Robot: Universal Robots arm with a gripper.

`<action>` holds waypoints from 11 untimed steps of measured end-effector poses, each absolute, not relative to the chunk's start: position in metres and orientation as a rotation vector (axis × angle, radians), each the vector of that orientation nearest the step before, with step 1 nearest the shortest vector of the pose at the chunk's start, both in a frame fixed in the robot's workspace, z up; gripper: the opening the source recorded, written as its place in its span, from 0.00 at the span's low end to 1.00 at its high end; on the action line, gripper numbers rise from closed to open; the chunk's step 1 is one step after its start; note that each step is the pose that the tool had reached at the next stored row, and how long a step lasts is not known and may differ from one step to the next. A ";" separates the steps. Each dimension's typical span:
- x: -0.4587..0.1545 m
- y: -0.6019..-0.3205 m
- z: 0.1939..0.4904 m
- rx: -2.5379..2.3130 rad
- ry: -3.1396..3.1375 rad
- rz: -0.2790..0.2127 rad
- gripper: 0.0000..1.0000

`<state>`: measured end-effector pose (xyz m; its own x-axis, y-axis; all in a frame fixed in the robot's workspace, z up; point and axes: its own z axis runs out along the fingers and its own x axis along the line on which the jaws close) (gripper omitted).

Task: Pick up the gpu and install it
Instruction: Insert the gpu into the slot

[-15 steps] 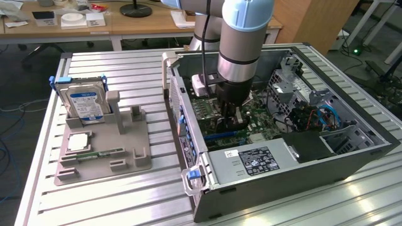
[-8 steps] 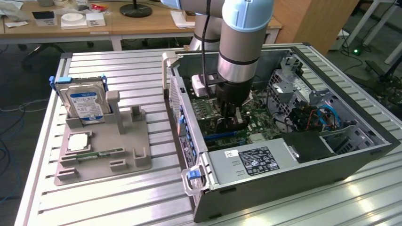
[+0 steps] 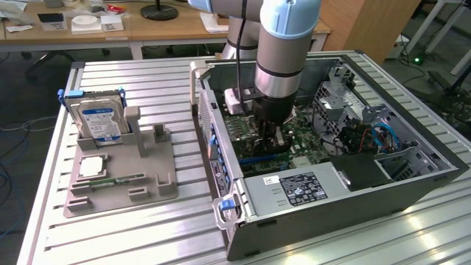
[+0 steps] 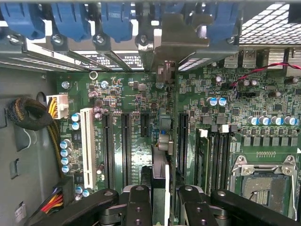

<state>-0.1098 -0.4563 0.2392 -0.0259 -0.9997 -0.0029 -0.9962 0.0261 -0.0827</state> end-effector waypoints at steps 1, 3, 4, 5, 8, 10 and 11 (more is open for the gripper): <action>-0.110 -0.456 0.239 -2.150 2.206 -0.088 0.27; -0.110 -0.456 0.238 -2.150 2.207 -0.088 0.27; -0.110 -0.456 0.238 -2.150 2.207 -0.088 0.27; -0.110 -0.456 0.238 -2.150 2.207 -0.088 0.27; -0.110 -0.456 0.238 -2.150 2.207 -0.088 0.27; -0.110 -0.456 0.238 -2.150 2.207 -0.087 0.27; -0.110 -0.456 0.238 -2.151 2.208 -0.086 0.27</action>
